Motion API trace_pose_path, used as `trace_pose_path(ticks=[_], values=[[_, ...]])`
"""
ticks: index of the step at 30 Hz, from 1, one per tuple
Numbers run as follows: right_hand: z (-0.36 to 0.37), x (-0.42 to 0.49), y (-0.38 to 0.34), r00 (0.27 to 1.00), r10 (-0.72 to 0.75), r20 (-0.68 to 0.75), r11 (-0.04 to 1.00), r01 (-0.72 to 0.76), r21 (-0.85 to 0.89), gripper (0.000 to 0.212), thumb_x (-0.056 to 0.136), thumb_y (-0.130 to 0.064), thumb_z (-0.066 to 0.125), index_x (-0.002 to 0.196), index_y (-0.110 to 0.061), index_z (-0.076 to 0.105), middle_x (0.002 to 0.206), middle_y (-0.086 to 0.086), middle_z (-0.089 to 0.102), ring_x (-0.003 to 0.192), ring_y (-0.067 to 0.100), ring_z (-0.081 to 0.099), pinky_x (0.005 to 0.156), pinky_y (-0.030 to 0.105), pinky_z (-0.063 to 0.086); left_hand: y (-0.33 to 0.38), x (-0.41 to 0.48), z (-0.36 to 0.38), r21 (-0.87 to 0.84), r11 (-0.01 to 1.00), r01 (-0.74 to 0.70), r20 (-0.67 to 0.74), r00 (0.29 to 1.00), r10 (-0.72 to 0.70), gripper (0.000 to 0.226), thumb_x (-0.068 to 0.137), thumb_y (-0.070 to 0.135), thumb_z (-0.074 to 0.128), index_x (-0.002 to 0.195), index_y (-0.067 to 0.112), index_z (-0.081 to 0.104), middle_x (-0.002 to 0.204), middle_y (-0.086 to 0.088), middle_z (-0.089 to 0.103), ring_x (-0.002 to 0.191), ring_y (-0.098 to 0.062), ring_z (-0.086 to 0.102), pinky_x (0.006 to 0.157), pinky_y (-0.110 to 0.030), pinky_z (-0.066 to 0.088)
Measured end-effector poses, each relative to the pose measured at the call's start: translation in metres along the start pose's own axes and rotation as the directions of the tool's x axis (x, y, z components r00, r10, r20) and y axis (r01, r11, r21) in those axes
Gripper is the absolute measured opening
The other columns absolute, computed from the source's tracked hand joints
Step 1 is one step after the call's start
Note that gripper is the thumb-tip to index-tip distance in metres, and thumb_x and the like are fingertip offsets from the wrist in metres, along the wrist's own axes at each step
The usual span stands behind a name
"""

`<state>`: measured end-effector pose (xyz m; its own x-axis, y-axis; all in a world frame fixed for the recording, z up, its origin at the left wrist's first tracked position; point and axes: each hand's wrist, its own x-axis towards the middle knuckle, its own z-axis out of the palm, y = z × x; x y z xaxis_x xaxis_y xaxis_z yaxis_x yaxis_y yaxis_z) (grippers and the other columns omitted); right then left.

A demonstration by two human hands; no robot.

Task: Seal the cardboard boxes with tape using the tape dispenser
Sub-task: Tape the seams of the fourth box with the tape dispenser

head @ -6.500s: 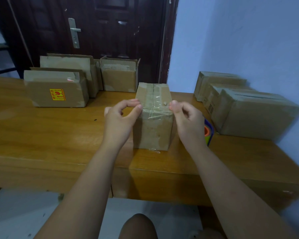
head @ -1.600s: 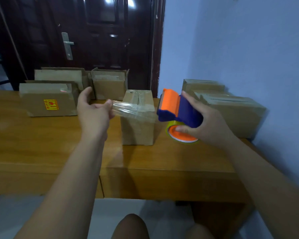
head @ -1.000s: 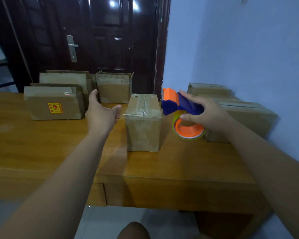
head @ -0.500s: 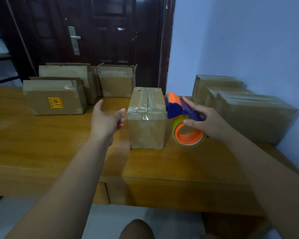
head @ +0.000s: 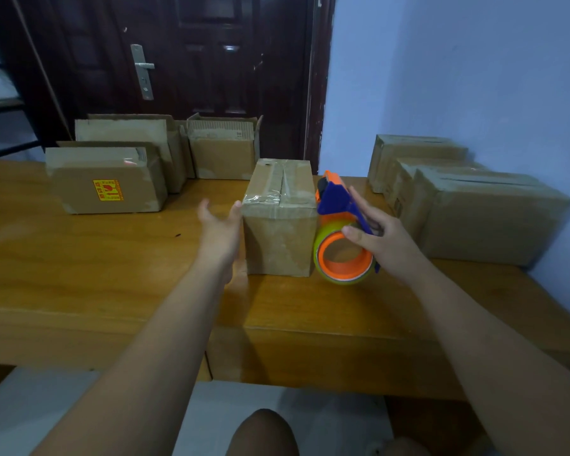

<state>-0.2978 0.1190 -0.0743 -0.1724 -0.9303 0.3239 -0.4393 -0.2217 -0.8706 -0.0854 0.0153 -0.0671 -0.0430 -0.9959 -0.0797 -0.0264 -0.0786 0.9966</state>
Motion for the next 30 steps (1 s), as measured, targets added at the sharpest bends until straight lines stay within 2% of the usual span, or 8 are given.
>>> trace_pose_path(ticks=[2, 4, 6, 9, 12, 16, 24, 30], values=[[0.003, -0.001, 0.001, 1.000, -0.009, -0.017, 1.000, 0.009, -0.007, 0.076, 0.077, -0.040, 0.064, 0.143, -0.040, 0.027, 0.134, -0.027, 0.045, 0.120, -0.009, 0.048, 0.097, 0.014, 0.044, -0.008, -0.005, 0.000, -0.033, 0.986, 0.166, 0.082, 0.983, -0.163, 0.042, 0.101, 0.026, 0.042, 0.142, 0.025, 0.034, 0.099, -0.011, 0.056, 0.081, -0.024, 0.057, 0.063, -0.034, 0.048], [0.006, -0.002, 0.000, 1.000, -0.013, -0.029, 1.000, 0.013, -0.003, 0.078, 0.076, -0.040, 0.065, 0.145, -0.037, 0.028, 0.134, -0.025, 0.046, 0.119, -0.009, 0.049, 0.096, 0.014, 0.043, -0.018, -0.010, -0.003, -0.057, 0.994, 0.092, 0.030, 0.995, -0.091, 0.044, 0.097, 0.002, 0.039, 0.136, 0.021, 0.042, 0.095, -0.008, 0.055, 0.077, -0.020, 0.056, 0.056, -0.027, 0.043], [0.009, -0.002, 0.000, 1.000, -0.011, -0.027, 1.000, 0.011, 0.011, 0.077, 0.076, -0.041, 0.065, 0.144, -0.038, 0.029, 0.135, -0.026, 0.045, 0.123, -0.007, 0.048, 0.099, 0.018, 0.043, -0.022, -0.018, -0.006, 0.002, 0.982, -0.191, -0.071, 0.979, 0.191, 0.058, 0.091, -0.009, 0.039, 0.140, 0.023, 0.040, 0.125, -0.001, 0.052, 0.112, -0.013, 0.053, 0.081, -0.024, 0.047], [0.018, -0.003, 0.000, 0.999, -0.009, -0.036, 0.999, 0.010, 0.031, 0.076, 0.078, -0.038, 0.066, 0.145, -0.035, 0.030, 0.131, -0.030, 0.045, 0.120, -0.012, 0.047, 0.096, 0.011, 0.041, -0.015, -0.030, -0.008, 0.069, 0.868, -0.491, 0.011, 0.871, 0.492, 0.061, 0.092, -0.003, 0.042, 0.145, 0.027, 0.033, 0.143, 0.011, 0.041, 0.130, -0.002, 0.037, 0.107, -0.028, 0.035], [0.025, -0.004, -0.001, 0.998, -0.003, -0.066, 0.999, 0.006, 0.043, 0.077, 0.078, -0.038, 0.067, 0.146, -0.033, 0.031, 0.127, -0.033, 0.045, 0.119, -0.014, 0.045, 0.091, 0.006, 0.040, -0.011, -0.027, -0.013, 0.506, 0.671, -0.542, 0.085, 0.805, 0.587, 0.049, 0.095, 0.014, 0.048, 0.142, 0.024, 0.039, 0.148, 0.006, 0.038, 0.136, -0.008, 0.030, 0.112, -0.030, 0.025], [0.029, -0.008, -0.002, 0.997, 0.008, -0.080, 0.998, -0.003, 0.058, 0.080, 0.075, -0.040, 0.068, 0.146, -0.031, 0.033, 0.127, -0.031, 0.048, 0.118, -0.014, 0.047, 0.092, 0.007, 0.041, 0.003, -0.025, -0.024, 0.754, 0.342, -0.561, 0.189, 0.684, 0.705, 0.043, 0.091, 0.026, 0.057, 0.133, 0.017, 0.052, 0.150, -0.002, 0.035, 0.142, -0.019, 0.021, 0.115, -0.033, 0.015], [0.034, -0.011, -0.005, 0.996, 0.025, -0.086, 0.997, -0.018, 0.071, 0.072, 0.084, -0.027, 0.067, 0.147, -0.029, 0.032, 0.122, -0.031, 0.050, 0.118, -0.009, 0.050, 0.096, 0.013, 0.042, 0.012, -0.025, -0.022, 0.807, -0.037, -0.589, 0.478, 0.615, 0.627, 0.060, 0.090, 0.027, 0.060, 0.143, 0.020, 0.033, 0.147, -0.003, 0.040, 0.139, -0.019, 0.030, 0.116, -0.039, 0.009], [0.029, -0.010, -0.011, 0.999, 0.009, -0.049, 1.000, -0.009, 0.001, 0.079, 0.076, -0.045, 0.065, 0.146, -0.036, 0.030, 0.132, -0.022, 0.050, 0.117, -0.008, 0.051, 0.093, 0.013, 0.044, 0.007, -0.019, -0.022, 0.741, 0.023, -0.671, 0.514, 0.589, 0.624, 0.049, 0.089, 0.024, 0.061, 0.135, 0.019, 0.046, 0.137, -0.003, 0.051, 0.127, -0.022, 0.045, 0.106, -0.037, 0.036]])
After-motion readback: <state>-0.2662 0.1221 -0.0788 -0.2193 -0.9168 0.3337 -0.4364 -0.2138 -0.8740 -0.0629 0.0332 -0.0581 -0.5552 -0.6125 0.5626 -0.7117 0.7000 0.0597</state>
